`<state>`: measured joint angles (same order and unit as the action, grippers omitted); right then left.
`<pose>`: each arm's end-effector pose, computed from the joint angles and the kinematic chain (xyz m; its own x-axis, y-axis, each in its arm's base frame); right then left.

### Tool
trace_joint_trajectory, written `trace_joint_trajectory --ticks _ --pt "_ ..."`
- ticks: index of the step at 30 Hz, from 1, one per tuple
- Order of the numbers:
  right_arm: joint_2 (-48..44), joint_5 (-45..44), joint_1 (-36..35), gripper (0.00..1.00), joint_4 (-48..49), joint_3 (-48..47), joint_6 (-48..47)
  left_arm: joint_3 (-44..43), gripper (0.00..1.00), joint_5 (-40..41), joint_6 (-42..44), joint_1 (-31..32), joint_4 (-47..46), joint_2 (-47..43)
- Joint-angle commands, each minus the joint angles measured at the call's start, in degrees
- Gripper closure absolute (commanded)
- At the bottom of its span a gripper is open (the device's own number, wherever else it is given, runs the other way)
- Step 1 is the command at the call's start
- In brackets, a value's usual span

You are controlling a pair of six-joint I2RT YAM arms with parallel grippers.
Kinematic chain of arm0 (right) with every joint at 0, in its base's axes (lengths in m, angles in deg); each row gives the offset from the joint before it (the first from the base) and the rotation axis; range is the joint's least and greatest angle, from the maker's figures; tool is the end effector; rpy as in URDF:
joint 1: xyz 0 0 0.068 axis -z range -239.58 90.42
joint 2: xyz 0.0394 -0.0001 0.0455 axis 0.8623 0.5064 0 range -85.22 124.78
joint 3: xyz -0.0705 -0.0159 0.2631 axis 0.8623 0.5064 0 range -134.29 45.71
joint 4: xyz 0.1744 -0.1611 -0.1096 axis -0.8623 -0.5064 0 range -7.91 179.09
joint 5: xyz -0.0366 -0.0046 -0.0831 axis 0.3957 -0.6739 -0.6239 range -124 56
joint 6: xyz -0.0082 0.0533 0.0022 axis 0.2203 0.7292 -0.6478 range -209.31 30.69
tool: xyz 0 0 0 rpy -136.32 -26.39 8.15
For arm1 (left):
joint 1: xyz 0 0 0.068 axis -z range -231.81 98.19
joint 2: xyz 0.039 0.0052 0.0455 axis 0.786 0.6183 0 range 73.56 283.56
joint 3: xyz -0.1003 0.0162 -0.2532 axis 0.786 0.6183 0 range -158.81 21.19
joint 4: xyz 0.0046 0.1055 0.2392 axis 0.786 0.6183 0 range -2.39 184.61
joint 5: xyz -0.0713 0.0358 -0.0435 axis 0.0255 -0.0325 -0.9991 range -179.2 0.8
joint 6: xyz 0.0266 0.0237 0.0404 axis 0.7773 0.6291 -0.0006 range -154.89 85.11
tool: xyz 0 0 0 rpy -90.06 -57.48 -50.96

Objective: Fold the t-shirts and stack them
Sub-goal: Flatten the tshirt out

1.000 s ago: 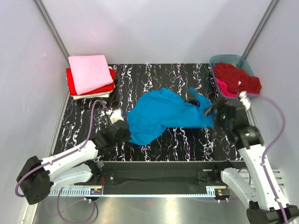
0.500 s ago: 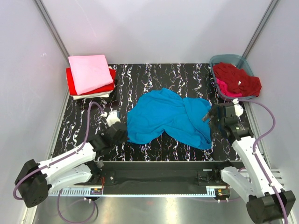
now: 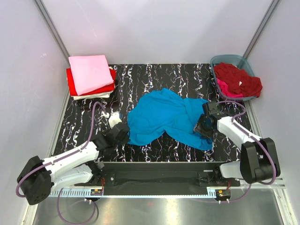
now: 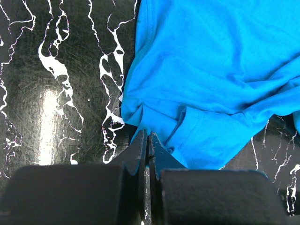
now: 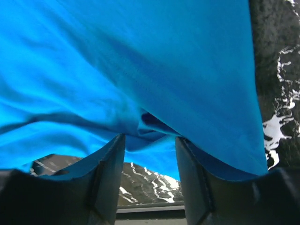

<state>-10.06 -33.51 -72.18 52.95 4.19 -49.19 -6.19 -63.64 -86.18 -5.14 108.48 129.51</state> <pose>0.2220 0.0499 0.1800 -0.8427 0.4719 -0.2590 0.4211 0.8777 0.2289 0.1381 -0.1241 0.1872 -0.6878 -0.2968 -0.6625 -0.1168 0.9460 -0.3025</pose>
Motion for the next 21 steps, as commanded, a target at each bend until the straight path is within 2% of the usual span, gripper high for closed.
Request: trace_joint_trajectory --ticks 1,6,10,14,21 --pt "1.3 -0.2 -0.3 0.44 2.5 -2.8 -3.5 -1.8 1.00 1.9 0.1 0.0 -2.9 0.3" --pt "7.1 -2.0 -0.3 0.42 0.8 -6.4 -6.6 -2.0 1.00 1.9 0.1 0.0 -2.9 0.9" --pt "4.4 -2.1 -0.6 0.40 0.1 -5.4 -5.4 -2.1 1.00 1.9 0.2 0.0 -3.0 1.1" --pt "1.0 -7.2 -0.6 0.39 -2.4 -5.3 -2.8 -2.2 1.00 1.9 0.3 0.0 -3.2 1.4" --pt "7.0 -6.8 -0.4 0.41 -1.0 -7.5 -3.9 -2.4 1.00 1.9 0.3 0.0 -3.1 1.8"
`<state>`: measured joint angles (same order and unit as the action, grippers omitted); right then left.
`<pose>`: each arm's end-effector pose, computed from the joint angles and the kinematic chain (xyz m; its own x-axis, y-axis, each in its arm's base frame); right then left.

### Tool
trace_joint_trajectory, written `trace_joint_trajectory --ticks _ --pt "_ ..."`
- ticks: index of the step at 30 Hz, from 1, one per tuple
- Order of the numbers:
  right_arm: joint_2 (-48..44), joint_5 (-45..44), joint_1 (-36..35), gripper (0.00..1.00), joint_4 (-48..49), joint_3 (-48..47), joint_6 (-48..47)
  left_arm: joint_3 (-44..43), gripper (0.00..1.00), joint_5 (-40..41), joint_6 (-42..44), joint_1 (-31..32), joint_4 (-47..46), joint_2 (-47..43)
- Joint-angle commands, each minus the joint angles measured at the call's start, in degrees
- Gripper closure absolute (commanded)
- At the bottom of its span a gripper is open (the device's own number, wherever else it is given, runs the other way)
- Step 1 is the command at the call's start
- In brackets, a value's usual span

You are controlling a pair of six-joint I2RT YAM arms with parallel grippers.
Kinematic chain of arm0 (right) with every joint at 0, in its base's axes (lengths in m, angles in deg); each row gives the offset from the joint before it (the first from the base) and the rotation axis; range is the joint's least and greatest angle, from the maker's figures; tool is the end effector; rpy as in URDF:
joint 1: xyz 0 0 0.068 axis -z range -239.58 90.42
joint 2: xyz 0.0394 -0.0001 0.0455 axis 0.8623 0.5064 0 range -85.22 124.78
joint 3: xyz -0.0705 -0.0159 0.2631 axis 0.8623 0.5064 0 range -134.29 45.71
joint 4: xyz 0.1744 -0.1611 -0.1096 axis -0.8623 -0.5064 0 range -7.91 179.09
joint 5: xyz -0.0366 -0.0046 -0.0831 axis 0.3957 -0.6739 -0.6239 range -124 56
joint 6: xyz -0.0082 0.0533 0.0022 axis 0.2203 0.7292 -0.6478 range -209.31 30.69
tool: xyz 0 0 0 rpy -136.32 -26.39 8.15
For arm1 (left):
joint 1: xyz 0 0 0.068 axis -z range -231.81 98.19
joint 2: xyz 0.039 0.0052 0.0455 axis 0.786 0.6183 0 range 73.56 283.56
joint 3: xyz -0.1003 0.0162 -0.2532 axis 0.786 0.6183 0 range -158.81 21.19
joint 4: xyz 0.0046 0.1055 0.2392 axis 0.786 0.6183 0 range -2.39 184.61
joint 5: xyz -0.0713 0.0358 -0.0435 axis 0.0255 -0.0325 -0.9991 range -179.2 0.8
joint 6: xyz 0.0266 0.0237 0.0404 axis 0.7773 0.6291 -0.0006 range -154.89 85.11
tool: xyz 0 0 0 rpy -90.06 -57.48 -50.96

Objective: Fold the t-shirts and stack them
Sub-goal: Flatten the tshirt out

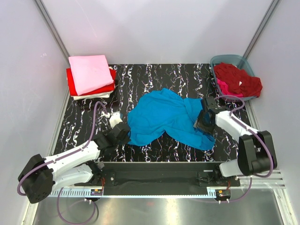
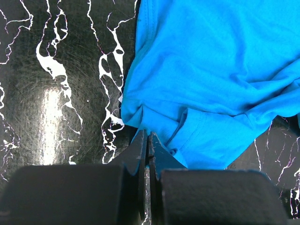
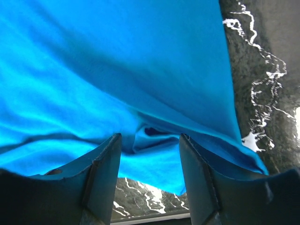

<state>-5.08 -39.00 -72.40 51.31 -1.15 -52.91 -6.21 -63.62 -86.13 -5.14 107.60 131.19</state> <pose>0.2426 0.0520 0.1857 -0.8572 0.4112 -0.3100 0.3916 0.9114 0.1263 0.1405 -0.1266 0.1835 -0.6938 -0.2894 -0.6594 -0.1191 0.9492 -0.2913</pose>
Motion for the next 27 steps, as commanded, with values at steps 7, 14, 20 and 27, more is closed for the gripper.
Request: trace_joint_trajectory --ticks 7,14,20,27 --pt "7.3 -2.0 -0.2 0.51 2.1 -5.2 -2.5 -2.3 1.00 1.9 0.3 0.0 -2.2 0.1" --pt "7.8 0.4 -0.3 0.76 3.1 -3.9 -3.1 -2.4 1.00 1.9 0.3 0.0 -2.3 0.3" --pt "6.4 1.2 -0.3 1.00 3.0 -2.7 -3.8 -2.3 1.00 2.0 0.4 0.0 -2.3 0.4" --pt "2.6 -1.2 -0.2 0.86 -0.6 -4.2 -3.9 -2.3 1.00 2.0 0.3 0.0 -2.3 0.2"
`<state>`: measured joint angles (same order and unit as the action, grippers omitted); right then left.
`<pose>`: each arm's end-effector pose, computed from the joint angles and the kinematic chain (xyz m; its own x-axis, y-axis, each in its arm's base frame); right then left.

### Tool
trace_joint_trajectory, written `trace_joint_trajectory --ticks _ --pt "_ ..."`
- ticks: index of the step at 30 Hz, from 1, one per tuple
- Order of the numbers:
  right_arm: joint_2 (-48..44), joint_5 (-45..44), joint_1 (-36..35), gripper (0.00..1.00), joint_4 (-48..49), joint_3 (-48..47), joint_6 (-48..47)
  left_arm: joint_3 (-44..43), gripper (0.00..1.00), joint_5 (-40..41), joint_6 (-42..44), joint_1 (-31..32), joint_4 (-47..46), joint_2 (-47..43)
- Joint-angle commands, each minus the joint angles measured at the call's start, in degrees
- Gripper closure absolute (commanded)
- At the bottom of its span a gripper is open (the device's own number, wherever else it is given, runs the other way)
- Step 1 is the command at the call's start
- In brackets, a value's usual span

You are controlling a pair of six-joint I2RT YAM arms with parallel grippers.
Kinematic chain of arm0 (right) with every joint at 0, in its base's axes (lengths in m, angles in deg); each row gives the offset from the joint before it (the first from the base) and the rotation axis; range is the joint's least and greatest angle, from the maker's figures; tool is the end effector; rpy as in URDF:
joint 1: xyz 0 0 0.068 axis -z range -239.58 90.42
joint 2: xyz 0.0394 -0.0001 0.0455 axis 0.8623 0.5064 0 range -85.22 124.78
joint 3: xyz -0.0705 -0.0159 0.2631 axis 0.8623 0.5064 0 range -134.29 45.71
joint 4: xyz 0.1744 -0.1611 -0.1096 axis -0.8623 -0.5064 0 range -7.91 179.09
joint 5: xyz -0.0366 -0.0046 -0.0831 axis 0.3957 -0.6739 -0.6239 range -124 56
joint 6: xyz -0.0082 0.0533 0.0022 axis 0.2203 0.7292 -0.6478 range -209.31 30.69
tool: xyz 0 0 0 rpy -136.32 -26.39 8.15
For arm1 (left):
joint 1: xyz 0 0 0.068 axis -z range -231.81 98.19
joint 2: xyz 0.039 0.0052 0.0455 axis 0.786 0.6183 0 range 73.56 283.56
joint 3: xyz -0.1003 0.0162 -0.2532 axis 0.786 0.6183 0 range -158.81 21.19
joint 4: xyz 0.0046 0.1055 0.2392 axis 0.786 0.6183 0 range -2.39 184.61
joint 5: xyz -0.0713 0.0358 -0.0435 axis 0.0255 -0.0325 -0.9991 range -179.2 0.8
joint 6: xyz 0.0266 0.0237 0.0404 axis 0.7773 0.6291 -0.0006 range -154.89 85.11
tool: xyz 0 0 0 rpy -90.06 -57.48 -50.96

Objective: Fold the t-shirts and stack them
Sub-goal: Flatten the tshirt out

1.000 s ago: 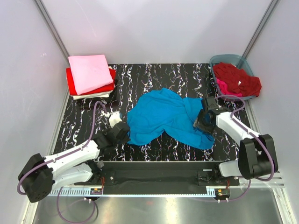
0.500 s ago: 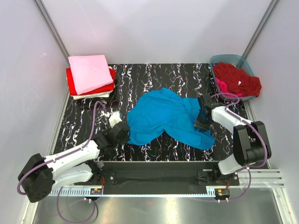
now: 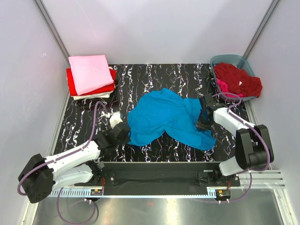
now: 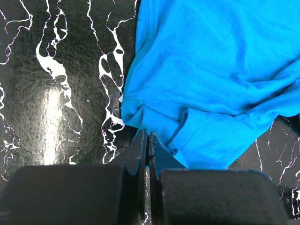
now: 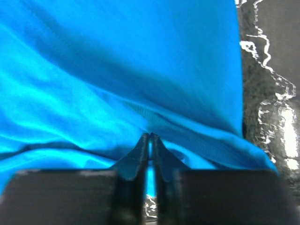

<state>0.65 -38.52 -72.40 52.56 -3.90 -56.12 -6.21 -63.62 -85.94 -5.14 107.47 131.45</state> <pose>0.2604 0.0564 0.1756 -0.8881 0.3576 -0.2887 0.3438 0.9338 0.0990 0.1408 -0.1269 0.1829 -0.6953 -0.2852 -0.6598 -0.1172 0.9506 -0.2874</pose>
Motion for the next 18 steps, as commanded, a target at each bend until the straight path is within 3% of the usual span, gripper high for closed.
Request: trace_joint_trajectory --ticks 1,4,18 --pt "-3.5 -1.8 -0.3 0.72 -2.5 -2.1 -0.8 -2.3 1.00 2.0 0.2 0.0 -2.1 0.0" --pt "-3.7 -1.0 -0.2 0.58 -3.1 -2.4 -0.8 -2.3 1.00 2.0 0.1 0.0 -2.0 -0.2" --pt "1.1 4.3 -0.2 0.55 -0.6 1.0 1.4 -2.5 1.00 2.0 0.1 -0.1 -2.0 0.2"
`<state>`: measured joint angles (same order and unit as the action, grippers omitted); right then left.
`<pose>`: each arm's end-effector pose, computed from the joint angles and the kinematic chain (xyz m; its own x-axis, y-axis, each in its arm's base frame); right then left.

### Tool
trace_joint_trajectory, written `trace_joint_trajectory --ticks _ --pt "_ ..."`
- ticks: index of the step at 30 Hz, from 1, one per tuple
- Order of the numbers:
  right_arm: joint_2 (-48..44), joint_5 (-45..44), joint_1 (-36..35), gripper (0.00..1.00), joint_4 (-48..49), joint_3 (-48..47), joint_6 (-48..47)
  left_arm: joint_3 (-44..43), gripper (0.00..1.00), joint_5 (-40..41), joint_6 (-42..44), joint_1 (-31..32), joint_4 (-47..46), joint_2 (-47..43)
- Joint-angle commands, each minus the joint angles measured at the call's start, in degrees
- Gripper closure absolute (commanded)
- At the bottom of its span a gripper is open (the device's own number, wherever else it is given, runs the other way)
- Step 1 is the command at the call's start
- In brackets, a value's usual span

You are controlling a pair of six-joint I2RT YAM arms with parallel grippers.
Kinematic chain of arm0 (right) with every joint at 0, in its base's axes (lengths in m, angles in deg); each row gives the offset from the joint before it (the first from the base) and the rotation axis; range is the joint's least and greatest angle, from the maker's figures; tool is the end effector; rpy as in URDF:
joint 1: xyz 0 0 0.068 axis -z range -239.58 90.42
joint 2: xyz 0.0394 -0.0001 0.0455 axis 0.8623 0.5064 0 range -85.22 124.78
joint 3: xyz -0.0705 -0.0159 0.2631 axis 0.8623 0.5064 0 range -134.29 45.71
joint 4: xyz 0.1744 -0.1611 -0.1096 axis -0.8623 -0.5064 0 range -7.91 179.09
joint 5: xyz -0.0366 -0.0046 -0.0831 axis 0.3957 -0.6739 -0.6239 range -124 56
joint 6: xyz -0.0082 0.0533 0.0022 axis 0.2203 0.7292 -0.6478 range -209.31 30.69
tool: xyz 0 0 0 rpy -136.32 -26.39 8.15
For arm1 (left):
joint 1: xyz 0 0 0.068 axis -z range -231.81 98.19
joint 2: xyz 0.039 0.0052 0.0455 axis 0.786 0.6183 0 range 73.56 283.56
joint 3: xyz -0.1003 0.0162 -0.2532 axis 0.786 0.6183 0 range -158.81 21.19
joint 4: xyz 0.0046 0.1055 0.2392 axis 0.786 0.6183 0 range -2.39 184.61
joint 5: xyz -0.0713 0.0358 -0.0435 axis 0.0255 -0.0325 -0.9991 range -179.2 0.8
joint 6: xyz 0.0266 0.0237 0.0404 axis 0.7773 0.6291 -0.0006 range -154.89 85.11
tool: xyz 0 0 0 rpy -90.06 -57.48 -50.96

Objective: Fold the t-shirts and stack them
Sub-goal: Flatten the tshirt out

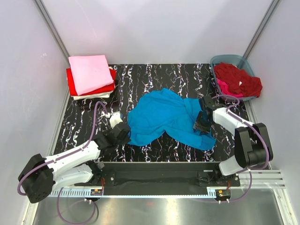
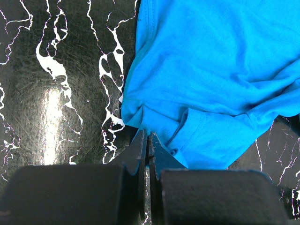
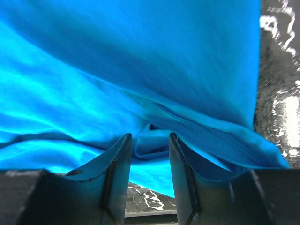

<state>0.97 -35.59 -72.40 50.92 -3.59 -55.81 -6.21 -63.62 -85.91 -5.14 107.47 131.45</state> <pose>0.2564 0.0573 0.1719 -0.9042 0.3601 -0.2297 0.3408 0.9324 0.1200 0.1408 -0.1269 0.1829 -0.6953 -0.2847 -0.6599 -0.1169 0.9508 -0.2870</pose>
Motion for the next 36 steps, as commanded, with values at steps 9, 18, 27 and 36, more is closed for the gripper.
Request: trace_joint_trajectory --ticks 9,18,27,36 --pt "3.0 -1.8 -0.2 0.78 1.3 1.2 2.4 -2.4 1.00 2.0 0.2 0.0 -2.1 0.0" --pt "-1.1 -3.0 -0.2 1.00 -2.1 -0.7 3.6 -2.4 1.00 2.2 0.0 -0.1 -2.1 0.3" --pt "-13.8 -8.6 -0.3 1.00 -19.3 -18.9 0.0 -4.9 1.00 6.3 -1.6 0.0 8.8 -13.1" --pt "-19.8 -11.3 -0.2 1.00 -29.7 -33.7 -0.7 -22.0 1.00 11.6 2.2 0.0 26.2 -24.2"
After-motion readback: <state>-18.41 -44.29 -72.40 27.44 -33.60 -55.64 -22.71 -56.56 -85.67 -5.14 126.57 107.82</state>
